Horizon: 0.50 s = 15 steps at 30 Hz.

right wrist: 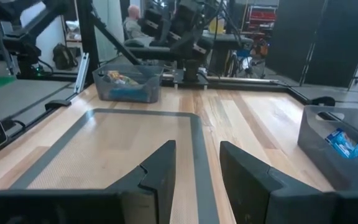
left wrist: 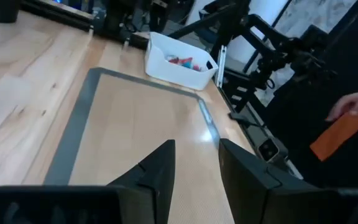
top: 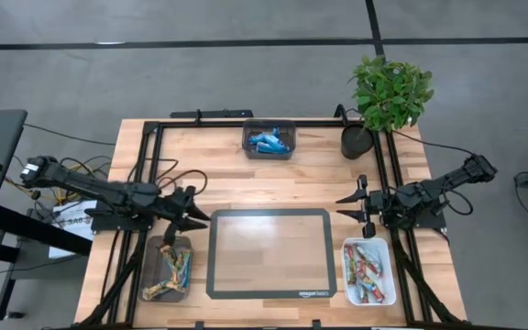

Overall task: Pick and place Granola Bars by type
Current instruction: Return to Home Position

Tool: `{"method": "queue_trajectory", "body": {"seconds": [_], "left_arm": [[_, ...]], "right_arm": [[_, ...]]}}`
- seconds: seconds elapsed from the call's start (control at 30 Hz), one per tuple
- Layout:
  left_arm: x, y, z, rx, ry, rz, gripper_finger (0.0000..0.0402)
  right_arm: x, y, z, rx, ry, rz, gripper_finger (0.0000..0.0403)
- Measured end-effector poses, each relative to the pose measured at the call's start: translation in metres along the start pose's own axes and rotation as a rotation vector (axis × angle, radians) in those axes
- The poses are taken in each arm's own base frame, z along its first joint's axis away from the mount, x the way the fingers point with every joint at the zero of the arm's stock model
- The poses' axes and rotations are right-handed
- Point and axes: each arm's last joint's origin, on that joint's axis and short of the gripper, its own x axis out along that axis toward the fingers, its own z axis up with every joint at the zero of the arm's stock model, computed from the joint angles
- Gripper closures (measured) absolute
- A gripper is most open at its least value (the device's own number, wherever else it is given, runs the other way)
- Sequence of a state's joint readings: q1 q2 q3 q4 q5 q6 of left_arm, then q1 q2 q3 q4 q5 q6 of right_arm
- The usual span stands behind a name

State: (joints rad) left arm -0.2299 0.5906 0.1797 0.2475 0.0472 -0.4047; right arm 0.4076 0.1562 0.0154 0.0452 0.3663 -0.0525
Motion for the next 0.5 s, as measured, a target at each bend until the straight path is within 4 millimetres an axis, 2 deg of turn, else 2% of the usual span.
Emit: {"method": "queue_trajectory", "body": {"seconds": [0.23,0.37,0.5], "left_arm": [[-0.027,0.001,-0.004,0.137,-0.08,0.0,0.0286],[-0.038,0.0,-0.003,0.222,-0.119,0.004,0.0286],[-0.045,0.0,-0.006,0.234,-0.13,-0.031,0.0286]], "right_arm": [[0.0,0.0,0.0,0.0,0.0,0.0,0.0285],[0.0,0.0,0.0,0.0,0.001,0.001,0.0285],[0.0,0.0,0.0,0.0,0.001,0.001,0.0285]]}}
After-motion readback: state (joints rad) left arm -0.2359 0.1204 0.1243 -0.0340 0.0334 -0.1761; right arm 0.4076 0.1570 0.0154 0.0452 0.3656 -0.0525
